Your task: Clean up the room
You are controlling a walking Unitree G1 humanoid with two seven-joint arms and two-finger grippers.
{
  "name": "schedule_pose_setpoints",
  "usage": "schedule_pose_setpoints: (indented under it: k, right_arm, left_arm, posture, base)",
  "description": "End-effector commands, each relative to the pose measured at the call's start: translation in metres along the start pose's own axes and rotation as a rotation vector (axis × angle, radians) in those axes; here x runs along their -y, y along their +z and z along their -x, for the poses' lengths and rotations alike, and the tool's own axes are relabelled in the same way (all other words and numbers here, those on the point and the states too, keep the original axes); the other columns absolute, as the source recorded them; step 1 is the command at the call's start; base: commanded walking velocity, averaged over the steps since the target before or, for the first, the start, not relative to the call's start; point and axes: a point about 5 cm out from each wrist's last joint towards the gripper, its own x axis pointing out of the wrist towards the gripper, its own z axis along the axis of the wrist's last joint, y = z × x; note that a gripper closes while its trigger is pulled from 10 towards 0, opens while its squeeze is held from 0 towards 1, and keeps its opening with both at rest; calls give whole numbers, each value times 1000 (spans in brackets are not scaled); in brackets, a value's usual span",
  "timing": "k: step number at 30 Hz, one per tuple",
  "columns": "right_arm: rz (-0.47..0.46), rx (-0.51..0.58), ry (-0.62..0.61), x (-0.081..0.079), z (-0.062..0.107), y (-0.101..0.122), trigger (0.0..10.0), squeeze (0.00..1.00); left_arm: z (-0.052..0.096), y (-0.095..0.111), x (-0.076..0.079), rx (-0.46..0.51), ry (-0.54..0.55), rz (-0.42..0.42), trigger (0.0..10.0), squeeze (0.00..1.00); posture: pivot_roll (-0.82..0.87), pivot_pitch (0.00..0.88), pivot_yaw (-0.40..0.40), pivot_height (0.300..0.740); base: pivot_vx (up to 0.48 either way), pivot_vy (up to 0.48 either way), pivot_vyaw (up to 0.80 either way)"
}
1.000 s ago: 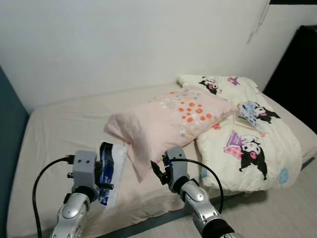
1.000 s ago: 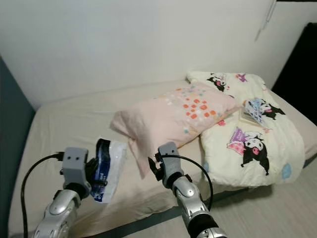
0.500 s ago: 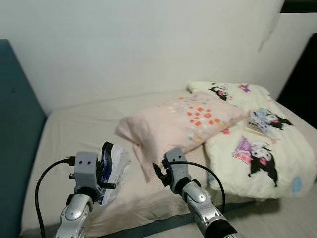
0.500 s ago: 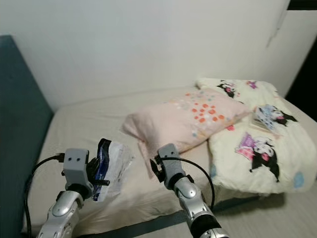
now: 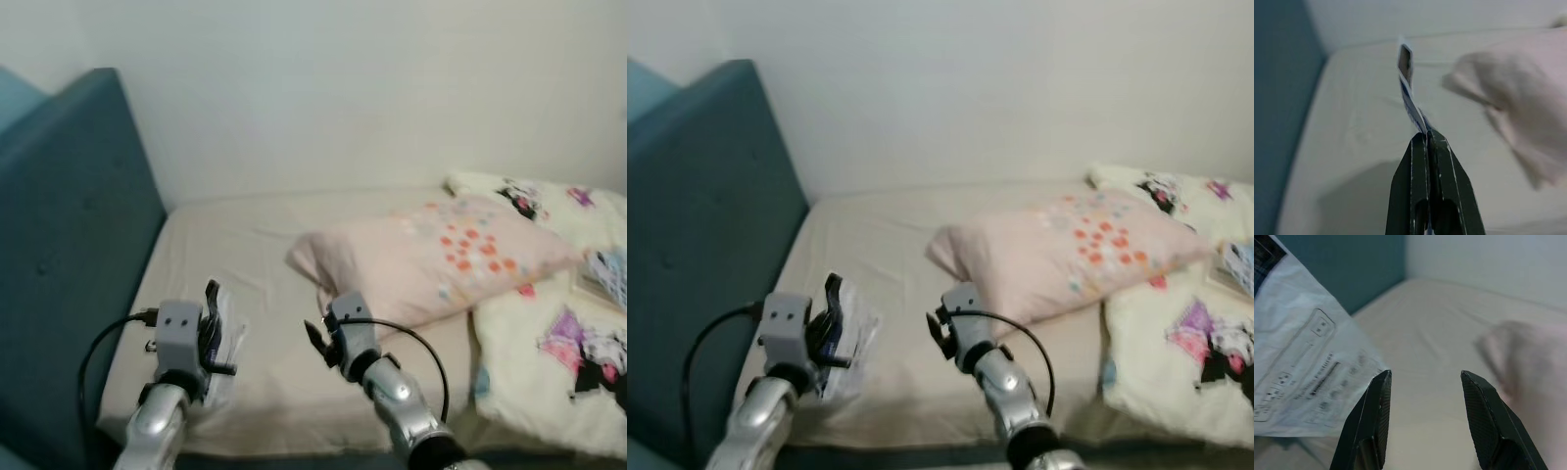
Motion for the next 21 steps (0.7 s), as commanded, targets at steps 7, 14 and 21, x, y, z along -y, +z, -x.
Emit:
schedule_pose_setpoints:
  k: [7,14,21]
  right_arm:
    - [-14,1,16,-4,1,-2,10000,0]
    - [-16,0,22,-5,1,-3,10000,0]
    - [-22,-5,31,-7,1,-3,10000,0]
  left_arm:
    - [3,2,-1,5,-22,25,10000,0]
    - [5,2,-2,-1,-31,34,10000,0]
    - [6,-1,2,-28,-55,40,10000,0]
  posture:
    - [62,46,-31,740]
    - [63,46,-31,740]
    - [62,51,-32,740]
  base:
    - [0,0,800]
    - [0,0,800]
    - [0,0,800]
